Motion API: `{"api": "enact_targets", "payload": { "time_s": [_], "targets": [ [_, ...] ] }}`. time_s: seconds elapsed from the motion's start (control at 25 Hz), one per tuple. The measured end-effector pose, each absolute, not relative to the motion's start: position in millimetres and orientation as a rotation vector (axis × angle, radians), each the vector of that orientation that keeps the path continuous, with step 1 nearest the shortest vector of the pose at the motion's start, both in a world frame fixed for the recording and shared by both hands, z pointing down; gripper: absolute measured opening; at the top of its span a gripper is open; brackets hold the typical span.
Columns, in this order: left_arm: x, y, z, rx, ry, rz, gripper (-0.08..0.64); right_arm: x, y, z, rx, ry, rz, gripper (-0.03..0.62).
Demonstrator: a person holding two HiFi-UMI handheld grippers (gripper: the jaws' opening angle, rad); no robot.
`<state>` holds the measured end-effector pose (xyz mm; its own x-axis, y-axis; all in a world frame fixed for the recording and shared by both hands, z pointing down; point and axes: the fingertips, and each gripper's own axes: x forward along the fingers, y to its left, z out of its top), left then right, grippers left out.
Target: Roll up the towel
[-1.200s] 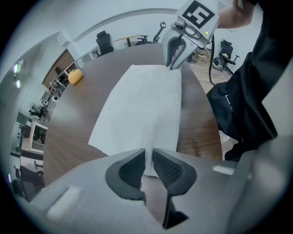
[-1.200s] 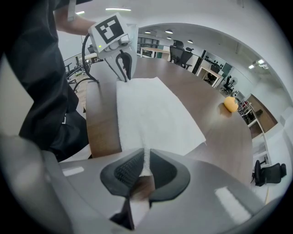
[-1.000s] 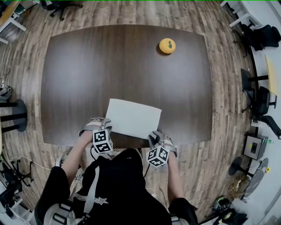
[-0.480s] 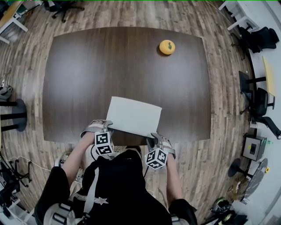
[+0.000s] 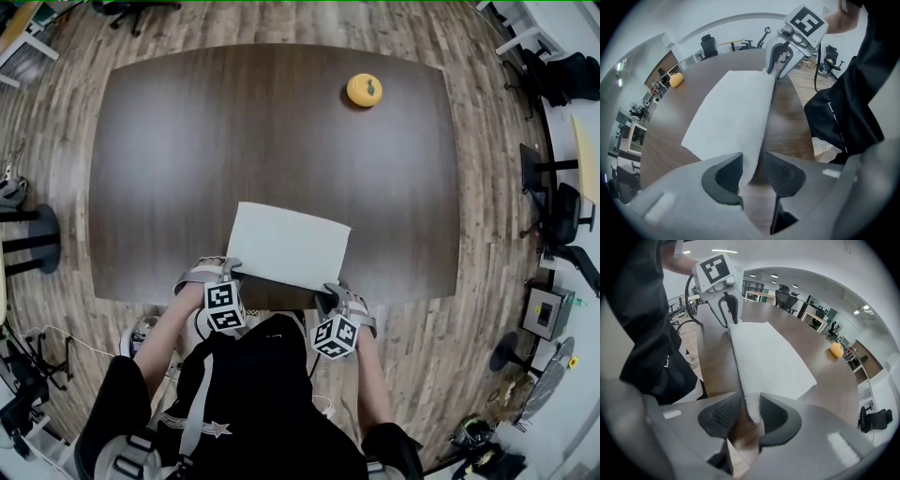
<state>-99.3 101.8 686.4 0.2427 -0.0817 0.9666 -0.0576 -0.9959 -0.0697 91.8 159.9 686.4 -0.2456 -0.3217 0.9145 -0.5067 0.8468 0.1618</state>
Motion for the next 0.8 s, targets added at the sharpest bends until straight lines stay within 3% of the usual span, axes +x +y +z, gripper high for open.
{"api": "enact_targets", "payload": {
  "time_s": [0.48, 0.8],
  "targets": [
    [-98, 92, 695, -2.465, 0.124, -1.950, 0.123, 91, 152, 691, 0.616, -1.868, 0.220, 0.127],
    [-100, 88, 695, -2.416, 0.160, -1.959, 0.103, 94, 147, 693, 0.617, -1.839, 0.145, 0.087]
  ]
}}
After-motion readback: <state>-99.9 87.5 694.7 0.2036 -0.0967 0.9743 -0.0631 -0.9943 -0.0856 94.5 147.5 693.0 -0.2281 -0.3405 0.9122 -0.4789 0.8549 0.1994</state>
